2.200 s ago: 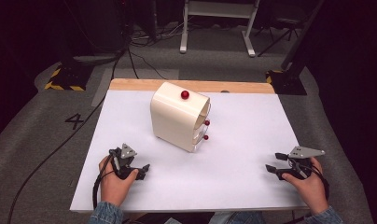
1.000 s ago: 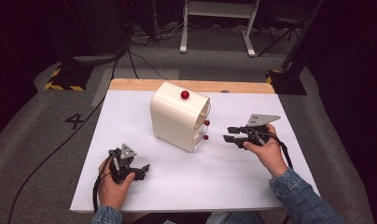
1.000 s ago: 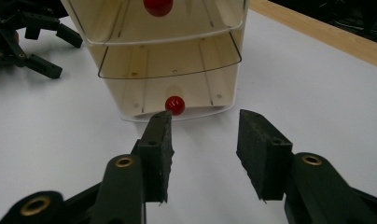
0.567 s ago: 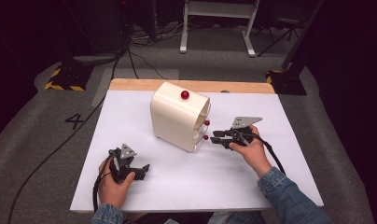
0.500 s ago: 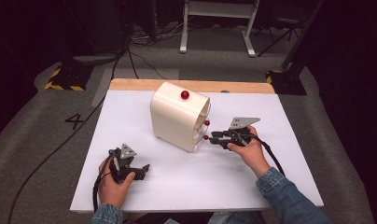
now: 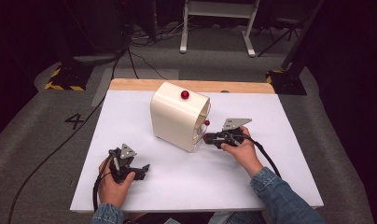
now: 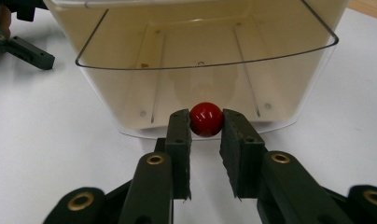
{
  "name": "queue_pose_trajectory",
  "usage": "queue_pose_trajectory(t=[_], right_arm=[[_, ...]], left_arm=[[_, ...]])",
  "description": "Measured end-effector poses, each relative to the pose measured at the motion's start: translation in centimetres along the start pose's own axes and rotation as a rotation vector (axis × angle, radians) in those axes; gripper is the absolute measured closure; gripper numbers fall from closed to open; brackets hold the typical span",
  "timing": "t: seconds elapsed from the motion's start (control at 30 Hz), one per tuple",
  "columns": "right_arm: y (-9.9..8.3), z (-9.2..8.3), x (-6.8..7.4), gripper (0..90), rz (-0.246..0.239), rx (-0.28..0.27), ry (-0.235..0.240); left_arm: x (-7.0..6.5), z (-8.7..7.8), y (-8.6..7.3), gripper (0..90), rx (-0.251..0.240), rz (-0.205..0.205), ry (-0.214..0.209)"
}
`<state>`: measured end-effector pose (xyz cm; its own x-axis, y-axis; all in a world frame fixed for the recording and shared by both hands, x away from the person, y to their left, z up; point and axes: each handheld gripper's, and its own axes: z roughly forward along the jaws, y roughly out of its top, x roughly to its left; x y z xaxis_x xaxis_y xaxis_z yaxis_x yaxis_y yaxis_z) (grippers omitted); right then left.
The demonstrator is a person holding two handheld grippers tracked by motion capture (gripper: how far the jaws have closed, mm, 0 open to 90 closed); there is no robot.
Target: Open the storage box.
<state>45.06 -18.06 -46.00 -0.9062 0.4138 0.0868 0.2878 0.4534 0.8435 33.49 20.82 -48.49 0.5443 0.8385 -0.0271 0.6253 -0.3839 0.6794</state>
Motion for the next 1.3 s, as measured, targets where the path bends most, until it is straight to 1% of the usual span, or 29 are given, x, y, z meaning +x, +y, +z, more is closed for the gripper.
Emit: queue_pose_trajectory(t=[0.13, 0.23, 0.4, 0.47, 0.5, 0.63, 0.8, 1.0, 1.3], right_arm=[[0.1, 0.2, 0.1, 73.7, 0.001, -0.002, -0.008], [0.1, 0.3, 0.2, 73.9, -0.010, -0.001, -0.013], [0.1, 0.0, 0.5, 74.1, -0.033, 0.009, -0.032], [0.1, -0.3, 0.6, 74.1, -0.033, 0.011, -0.038], [0.0, -0.5, 0.6, 74.1, -0.030, 0.010, -0.037], [-0.2, -1.7, 0.9, 74.1, -0.044, 0.012, -0.052], [-1.0, -3.5, 1.1, 74.1, -0.023, -0.001, -0.059], [-1.9, -5.3, 1.6, 74.1, -0.014, -0.007, -0.075], [-3.4, -7.6, 1.9, 74.1, 0.002, -0.017, -0.082]], left_arm=[[0.0, 0.0, 0.0, 10.2, 0.000, 0.000, 0.000], [0.0, 0.0, 0.0, 10.2, 0.000, 0.000, 0.000], [0.0, 0.0, 0.0, 10.2, 0.002, 0.003, -0.001], [0.0, 0.0, 0.0, 10.2, 0.000, 0.000, 0.000], [0.0, 0.0, 0.0, 10.2, 0.000, 0.000, 0.000], [0.0, 0.0, 0.0, 10.2, 0.001, 0.000, 0.000], [0.0, 0.0, 0.1, 10.2, 0.003, 0.002, 0.000], [0.0, 0.0, 0.0, 10.2, 0.002, 0.001, 0.000], [0.0, 0.0, 0.1, 10.2, 0.003, 0.002, -0.001]])
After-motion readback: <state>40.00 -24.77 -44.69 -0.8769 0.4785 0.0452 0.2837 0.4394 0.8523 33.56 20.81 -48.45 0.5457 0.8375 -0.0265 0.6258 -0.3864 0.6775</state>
